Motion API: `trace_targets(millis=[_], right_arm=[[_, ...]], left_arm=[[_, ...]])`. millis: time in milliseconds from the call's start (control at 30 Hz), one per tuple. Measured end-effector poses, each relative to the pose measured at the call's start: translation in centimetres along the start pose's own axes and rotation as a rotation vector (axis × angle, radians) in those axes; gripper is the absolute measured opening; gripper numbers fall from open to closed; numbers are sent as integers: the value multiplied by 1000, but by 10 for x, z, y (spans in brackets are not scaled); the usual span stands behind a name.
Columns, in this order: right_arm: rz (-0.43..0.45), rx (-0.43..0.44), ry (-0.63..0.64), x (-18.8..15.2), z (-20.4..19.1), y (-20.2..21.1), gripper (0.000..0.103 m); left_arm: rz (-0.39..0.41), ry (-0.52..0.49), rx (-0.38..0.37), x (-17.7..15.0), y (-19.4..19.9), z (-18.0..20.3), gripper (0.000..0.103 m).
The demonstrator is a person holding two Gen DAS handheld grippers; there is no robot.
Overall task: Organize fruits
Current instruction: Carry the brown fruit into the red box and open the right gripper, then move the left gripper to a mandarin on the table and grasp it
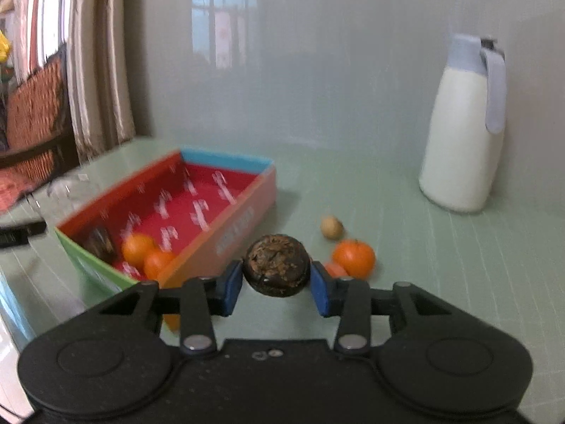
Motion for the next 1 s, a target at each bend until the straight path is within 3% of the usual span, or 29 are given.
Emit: trace_targets(millis=[167,567,700,800,1000], right_arm=[[72,48,-1,12,-17,0,40],[54,104,27,13,-63,-37,40],[25,79,64,9,-72,-52,42],[54,49,65,9,-73,-49,43],[110,-12,-11,14,-41,-31,54]], left_arm=[[-3,-9,3,-1,-1,-4,103],[-11,-19,21,-1,-2,-13,103],[-14,-19,29,-2,-3,-19,103],[-15,-12,32,-2,-4,-23,103],[-10,-7,21,-2,-3,-22,103]])
Point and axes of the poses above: each gripper's, at about its wrist camera, not at the fingertips, and y roughly against the way its jaws point, z to its right, x to its top, the point moved 3 cm from there along -y, roughly the way its jaws point, and after that the axes turned 1 degree about -y, right-handed, at the moved point
